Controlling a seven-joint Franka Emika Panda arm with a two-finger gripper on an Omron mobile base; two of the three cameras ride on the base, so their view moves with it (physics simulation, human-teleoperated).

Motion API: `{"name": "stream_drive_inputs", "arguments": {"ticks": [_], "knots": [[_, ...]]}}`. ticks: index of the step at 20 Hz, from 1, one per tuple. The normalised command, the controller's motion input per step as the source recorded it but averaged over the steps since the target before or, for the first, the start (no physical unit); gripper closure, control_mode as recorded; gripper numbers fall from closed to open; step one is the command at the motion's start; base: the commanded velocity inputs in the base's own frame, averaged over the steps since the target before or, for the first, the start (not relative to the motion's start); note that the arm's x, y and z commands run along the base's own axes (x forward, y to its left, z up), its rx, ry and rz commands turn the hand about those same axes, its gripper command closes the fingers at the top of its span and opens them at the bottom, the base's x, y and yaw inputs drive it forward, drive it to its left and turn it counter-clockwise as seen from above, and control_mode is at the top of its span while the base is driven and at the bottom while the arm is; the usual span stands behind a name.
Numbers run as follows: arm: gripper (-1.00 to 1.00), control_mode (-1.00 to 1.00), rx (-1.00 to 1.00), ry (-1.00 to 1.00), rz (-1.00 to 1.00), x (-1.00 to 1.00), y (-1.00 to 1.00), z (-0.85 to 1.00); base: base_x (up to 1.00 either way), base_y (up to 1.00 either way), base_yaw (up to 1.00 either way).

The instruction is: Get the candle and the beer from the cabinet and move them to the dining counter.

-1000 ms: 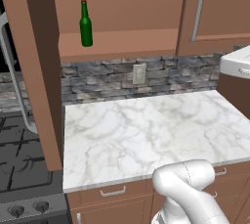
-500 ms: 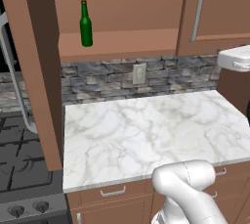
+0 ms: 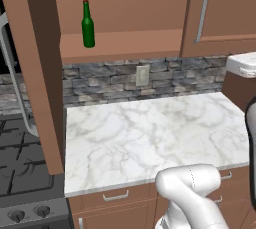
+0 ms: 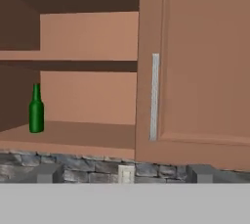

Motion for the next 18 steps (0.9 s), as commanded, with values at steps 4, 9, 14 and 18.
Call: {"name": "stream_drive_inputs", "arguments": {"ticks": [4, 9, 14, 18], "knots": [[-1.0, -1.0, 0.0, -0.03, 0.0, 0.39, -0.04, -0.14, 0.0, 0.0, 0.0], [-1.0, -1.0, 0.0, 0.0, 0.0, 0.4, 0.0, 0.0, 0.0, 0.0, 0.0], [-1.0, -1.0, 0.0, 0.0, 0.0, 0.35, 0.0, 0.0, 0.0, 0.0, 0.0], [-1.0, -1.0, 0.0, 0.0, -0.05, 0.33, 0.0, 0.0, 0.0, 0.0, 0.0]]}}
